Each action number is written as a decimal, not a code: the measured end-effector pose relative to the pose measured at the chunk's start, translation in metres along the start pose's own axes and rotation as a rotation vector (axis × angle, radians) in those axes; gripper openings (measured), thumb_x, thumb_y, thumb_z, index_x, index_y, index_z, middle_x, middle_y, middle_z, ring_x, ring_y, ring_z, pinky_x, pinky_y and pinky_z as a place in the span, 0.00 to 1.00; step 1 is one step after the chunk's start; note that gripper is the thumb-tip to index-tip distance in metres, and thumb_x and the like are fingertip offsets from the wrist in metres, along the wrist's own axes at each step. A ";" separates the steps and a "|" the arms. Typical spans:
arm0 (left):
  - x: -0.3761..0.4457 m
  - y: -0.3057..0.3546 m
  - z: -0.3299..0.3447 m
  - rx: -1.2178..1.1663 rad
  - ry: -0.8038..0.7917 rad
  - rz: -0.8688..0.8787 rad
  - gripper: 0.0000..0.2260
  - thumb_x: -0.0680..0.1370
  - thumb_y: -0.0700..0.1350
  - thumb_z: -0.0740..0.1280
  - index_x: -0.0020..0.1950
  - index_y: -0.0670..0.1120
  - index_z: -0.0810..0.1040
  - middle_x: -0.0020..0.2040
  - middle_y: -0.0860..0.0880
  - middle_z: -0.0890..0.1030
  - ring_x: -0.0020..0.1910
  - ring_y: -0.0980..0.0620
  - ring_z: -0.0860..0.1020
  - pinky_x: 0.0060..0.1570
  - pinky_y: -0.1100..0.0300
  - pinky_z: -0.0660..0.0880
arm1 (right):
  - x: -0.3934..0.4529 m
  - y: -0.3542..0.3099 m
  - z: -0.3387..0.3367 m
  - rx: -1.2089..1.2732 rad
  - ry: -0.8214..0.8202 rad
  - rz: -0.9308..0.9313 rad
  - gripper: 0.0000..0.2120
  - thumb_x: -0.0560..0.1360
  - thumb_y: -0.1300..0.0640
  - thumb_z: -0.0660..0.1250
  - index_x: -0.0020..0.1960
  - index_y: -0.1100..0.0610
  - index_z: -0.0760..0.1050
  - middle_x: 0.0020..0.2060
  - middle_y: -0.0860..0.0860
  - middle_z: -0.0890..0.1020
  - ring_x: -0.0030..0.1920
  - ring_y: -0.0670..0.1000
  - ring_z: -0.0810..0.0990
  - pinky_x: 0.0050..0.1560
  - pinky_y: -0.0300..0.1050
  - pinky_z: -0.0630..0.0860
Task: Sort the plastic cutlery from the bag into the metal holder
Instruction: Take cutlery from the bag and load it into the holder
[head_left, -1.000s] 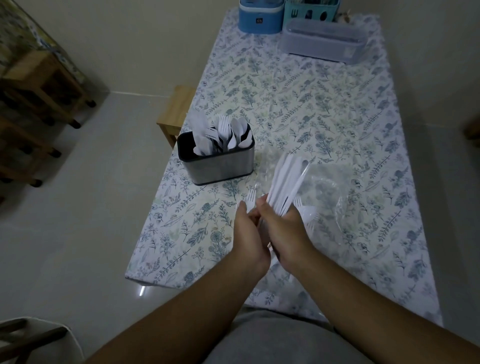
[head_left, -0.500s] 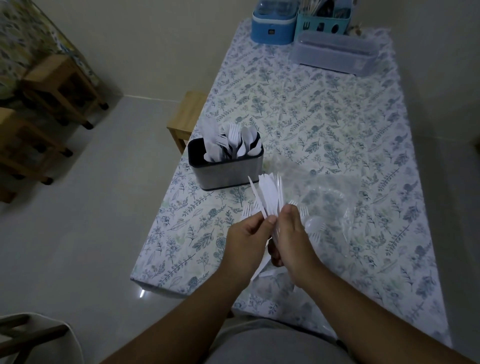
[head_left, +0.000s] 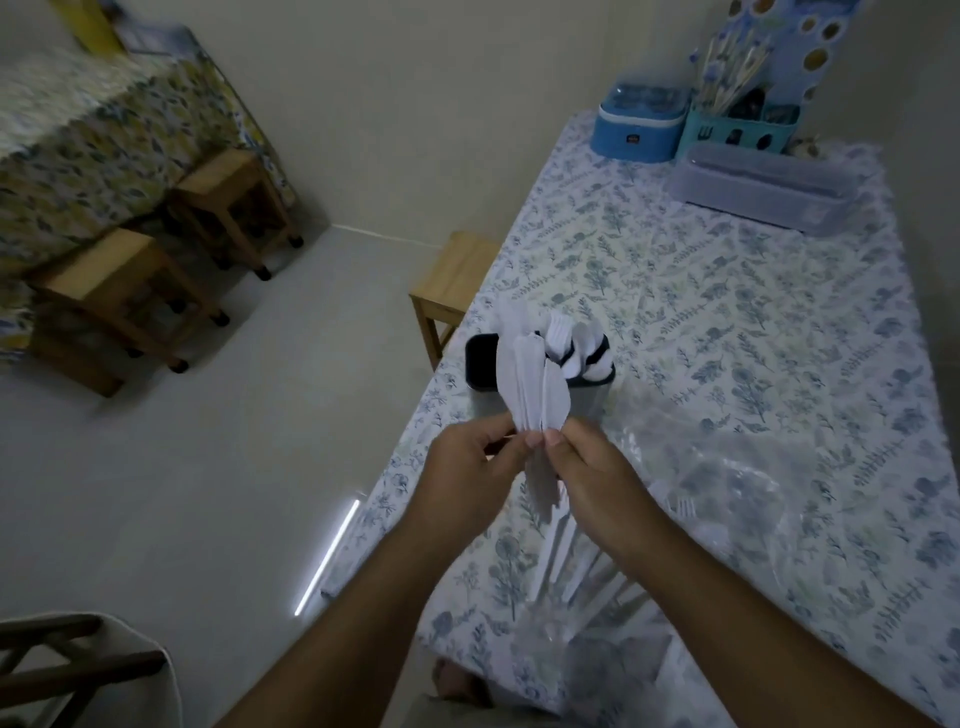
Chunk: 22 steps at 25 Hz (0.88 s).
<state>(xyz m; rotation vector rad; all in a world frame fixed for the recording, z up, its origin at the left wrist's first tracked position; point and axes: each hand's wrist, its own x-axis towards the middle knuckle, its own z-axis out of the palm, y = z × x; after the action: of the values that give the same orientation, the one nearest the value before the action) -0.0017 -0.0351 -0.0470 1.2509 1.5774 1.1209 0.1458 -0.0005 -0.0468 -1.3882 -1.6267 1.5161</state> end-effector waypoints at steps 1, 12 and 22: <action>0.010 0.001 -0.013 0.014 -0.002 0.015 0.05 0.79 0.43 0.70 0.49 0.49 0.87 0.43 0.54 0.87 0.44 0.54 0.85 0.52 0.49 0.82 | 0.010 -0.010 0.001 -0.065 -0.025 -0.049 0.12 0.85 0.56 0.57 0.55 0.60 0.78 0.53 0.56 0.80 0.54 0.52 0.81 0.53 0.44 0.77; 0.109 0.014 -0.085 0.215 0.057 0.261 0.07 0.79 0.44 0.71 0.42 0.43 0.83 0.33 0.50 0.80 0.33 0.60 0.73 0.34 0.59 0.75 | 0.099 -0.088 0.014 -0.233 0.153 -0.190 0.07 0.77 0.52 0.73 0.55 0.48 0.86 0.43 0.48 0.88 0.44 0.55 0.87 0.50 0.54 0.84; 0.106 -0.027 -0.068 0.314 0.001 0.202 0.05 0.79 0.43 0.70 0.48 0.44 0.85 0.39 0.51 0.83 0.39 0.58 0.80 0.38 0.65 0.75 | 0.102 -0.078 0.016 -0.643 0.116 -0.139 0.09 0.75 0.56 0.75 0.55 0.55 0.85 0.42 0.48 0.85 0.42 0.47 0.82 0.42 0.39 0.76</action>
<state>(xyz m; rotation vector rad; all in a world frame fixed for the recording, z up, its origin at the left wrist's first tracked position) -0.0924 0.0552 -0.0614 1.6470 1.7032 1.0202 0.0712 0.0964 -0.0044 -1.5926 -2.1883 0.8368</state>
